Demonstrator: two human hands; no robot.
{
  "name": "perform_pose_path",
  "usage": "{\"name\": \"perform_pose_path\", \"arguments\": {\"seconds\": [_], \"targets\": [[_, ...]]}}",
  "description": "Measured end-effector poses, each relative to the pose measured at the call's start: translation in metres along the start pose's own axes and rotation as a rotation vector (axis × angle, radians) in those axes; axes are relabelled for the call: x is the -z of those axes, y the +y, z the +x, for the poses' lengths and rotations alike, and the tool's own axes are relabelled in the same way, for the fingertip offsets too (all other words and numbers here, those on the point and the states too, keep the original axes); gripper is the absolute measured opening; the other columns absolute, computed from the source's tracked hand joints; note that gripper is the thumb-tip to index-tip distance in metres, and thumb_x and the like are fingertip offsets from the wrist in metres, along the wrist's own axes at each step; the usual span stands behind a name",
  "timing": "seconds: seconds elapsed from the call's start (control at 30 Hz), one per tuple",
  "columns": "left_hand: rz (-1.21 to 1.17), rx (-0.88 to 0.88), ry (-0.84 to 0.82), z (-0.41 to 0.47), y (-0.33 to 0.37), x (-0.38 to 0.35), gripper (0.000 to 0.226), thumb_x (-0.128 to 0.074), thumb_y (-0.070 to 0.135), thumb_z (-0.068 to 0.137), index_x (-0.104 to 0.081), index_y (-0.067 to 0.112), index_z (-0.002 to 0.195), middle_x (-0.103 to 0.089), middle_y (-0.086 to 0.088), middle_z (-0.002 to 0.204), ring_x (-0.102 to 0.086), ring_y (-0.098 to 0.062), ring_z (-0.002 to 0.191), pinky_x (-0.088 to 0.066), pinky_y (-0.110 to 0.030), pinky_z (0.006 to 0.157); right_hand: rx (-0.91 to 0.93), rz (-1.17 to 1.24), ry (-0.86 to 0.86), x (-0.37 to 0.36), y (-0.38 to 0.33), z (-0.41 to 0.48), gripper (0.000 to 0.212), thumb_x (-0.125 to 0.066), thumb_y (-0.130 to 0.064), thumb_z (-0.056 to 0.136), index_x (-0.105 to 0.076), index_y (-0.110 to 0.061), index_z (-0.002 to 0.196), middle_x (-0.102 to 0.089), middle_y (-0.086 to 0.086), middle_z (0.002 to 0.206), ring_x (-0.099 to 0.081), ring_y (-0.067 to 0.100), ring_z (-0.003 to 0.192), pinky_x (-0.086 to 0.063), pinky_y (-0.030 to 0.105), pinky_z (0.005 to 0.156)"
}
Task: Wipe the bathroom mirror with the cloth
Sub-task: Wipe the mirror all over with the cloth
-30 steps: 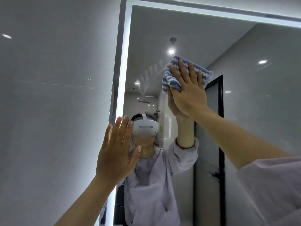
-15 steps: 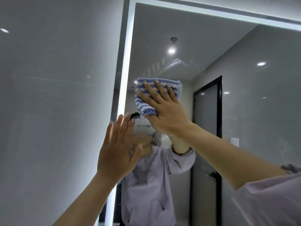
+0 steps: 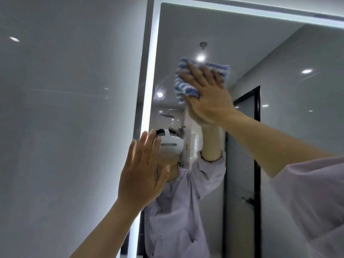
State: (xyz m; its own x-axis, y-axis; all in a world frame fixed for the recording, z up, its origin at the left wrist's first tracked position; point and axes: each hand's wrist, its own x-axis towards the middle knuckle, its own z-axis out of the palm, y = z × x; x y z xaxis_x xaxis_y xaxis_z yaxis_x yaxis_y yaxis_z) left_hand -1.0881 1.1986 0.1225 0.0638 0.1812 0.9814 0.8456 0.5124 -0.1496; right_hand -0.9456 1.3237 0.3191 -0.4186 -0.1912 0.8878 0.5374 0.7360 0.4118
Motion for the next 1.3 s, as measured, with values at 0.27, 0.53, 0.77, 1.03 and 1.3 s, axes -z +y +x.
{"name": "perform_pose_path", "arguments": {"seconds": [0.27, 0.53, 0.77, 1.03, 1.3], "targets": [[-0.03, 0.02, -0.008, 0.0, 0.003, 0.003, 0.068, -0.036, 0.052, 0.093, -0.017, 0.017, 0.149, -0.019, -0.004, 0.157, -0.012, -0.023, 0.147, -0.011, -0.042, 0.12, -0.253, 0.106, 0.042, 0.0, 0.032, -0.007, 0.057, -0.021, -0.045, 0.1, 0.001, -0.035, 0.151, 0.006, -0.003, 0.161, 0.011, 0.021, 0.147, 0.014, 0.039, 0.115], [-0.019, 0.009, -0.01, 0.0, 0.001, 0.001, 0.068, -0.033, 0.052, 0.094, -0.017, 0.015, 0.149, -0.017, -0.005, 0.158, -0.011, -0.024, 0.147, -0.008, -0.041, 0.12, -0.097, 0.034, 0.011, -0.005, -0.04, -0.004, 0.067, -0.012, -0.062, 0.093, 0.003, -0.032, 0.151, 0.008, 0.005, 0.161, 0.011, 0.031, 0.146, 0.008, 0.053, 0.116], [-0.013, 0.02, 0.002, 0.001, 0.001, 0.0, 0.07, -0.034, 0.055, 0.093, -0.013, 0.019, 0.149, -0.018, -0.004, 0.157, -0.012, -0.023, 0.147, -0.004, -0.038, 0.121, 0.086, -0.022, -0.009, -0.017, -0.079, -0.001, 0.065, -0.018, -0.061, 0.095, -0.002, -0.032, 0.152, 0.005, 0.004, 0.161, 0.01, 0.03, 0.147, 0.005, 0.055, 0.116], [-0.016, 0.012, -0.006, 0.001, 0.001, 0.0, 0.07, -0.035, 0.053, 0.094, -0.013, 0.017, 0.15, -0.016, -0.004, 0.158, -0.011, -0.023, 0.147, -0.005, -0.039, 0.121, 0.197, -0.056, -0.017, -0.014, -0.055, 0.004, 0.056, -0.022, -0.049, 0.099, -0.005, -0.036, 0.151, 0.001, -0.002, 0.161, 0.008, 0.025, 0.147, 0.009, 0.047, 0.118], [0.008, -0.011, -0.011, 0.0, -0.002, 0.0, 0.073, -0.043, 0.047, 0.091, -0.02, 0.011, 0.149, -0.013, -0.005, 0.159, -0.009, -0.023, 0.147, -0.001, -0.037, 0.121, -0.136, 0.01, 0.015, 0.006, 0.044, -0.002, 0.057, -0.017, -0.055, 0.098, 0.004, -0.04, 0.149, 0.007, -0.002, 0.161, 0.011, 0.023, 0.147, 0.008, 0.048, 0.118]]}}
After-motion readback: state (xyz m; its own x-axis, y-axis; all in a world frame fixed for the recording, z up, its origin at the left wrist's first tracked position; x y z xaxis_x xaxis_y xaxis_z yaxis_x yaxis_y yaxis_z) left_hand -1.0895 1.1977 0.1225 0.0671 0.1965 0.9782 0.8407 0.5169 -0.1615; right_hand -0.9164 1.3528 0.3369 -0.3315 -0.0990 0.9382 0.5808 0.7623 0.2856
